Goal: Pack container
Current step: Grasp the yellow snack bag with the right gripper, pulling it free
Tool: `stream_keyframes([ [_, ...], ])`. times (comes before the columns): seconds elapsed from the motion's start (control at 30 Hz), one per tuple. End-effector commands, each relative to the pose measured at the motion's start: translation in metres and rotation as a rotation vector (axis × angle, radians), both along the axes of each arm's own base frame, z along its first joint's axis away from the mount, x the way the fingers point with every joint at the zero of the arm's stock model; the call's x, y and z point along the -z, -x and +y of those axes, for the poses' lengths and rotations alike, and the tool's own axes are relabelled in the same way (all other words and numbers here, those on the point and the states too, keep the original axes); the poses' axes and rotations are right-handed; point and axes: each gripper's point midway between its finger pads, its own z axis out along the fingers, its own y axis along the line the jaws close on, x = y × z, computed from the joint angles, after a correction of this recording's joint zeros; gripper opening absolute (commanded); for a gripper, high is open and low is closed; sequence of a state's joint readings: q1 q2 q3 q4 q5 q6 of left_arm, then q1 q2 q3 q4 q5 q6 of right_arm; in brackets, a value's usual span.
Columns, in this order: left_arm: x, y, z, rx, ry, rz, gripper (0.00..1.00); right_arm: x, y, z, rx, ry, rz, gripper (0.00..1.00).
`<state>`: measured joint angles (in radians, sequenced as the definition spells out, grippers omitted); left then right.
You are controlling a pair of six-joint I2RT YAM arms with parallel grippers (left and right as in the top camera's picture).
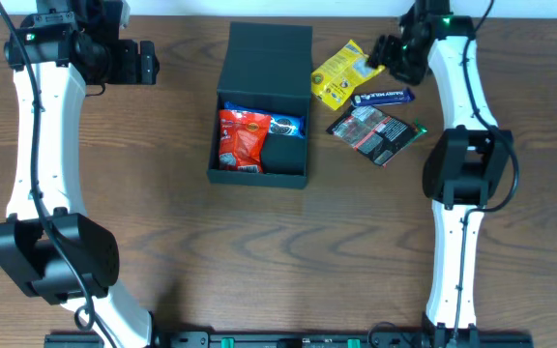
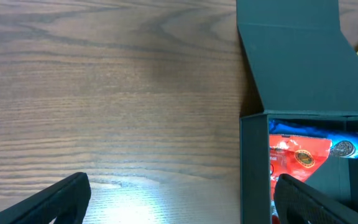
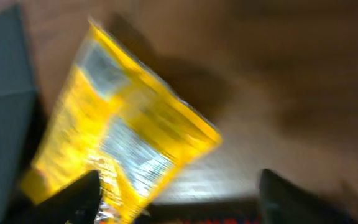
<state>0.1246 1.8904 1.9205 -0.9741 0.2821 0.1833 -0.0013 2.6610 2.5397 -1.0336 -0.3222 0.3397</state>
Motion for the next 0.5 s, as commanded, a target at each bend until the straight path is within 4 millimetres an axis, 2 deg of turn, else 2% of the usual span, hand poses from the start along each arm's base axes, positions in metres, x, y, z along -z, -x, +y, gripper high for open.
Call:
stream_keyframes([
  [0.0,0.002,-0.002,0.004,-0.015,0.004,0.001,0.95,-0.014,-0.008,0.033,-0.059,-0.092,-0.057,0.93],
  [0.07,0.001,-0.003,0.004,-0.015,0.003,-0.005,0.95,-0.018,-0.018,0.037,-0.041,-0.103,-0.095,0.98],
  [0.13,0.001,-0.003,0.004,-0.015,0.003,-0.006,0.95,-0.014,-0.024,0.034,-0.002,-0.121,-0.099,0.98],
  [0.3,0.001,-0.003,0.004,-0.015,0.002,-0.006,0.95,0.014,-0.025,0.013,0.061,-0.126,-0.050,0.96],
  [0.47,0.000,-0.005,0.004,-0.014,0.002,-0.013,0.95,0.031,-0.024,0.009,0.077,-0.129,-0.025,0.96],
])
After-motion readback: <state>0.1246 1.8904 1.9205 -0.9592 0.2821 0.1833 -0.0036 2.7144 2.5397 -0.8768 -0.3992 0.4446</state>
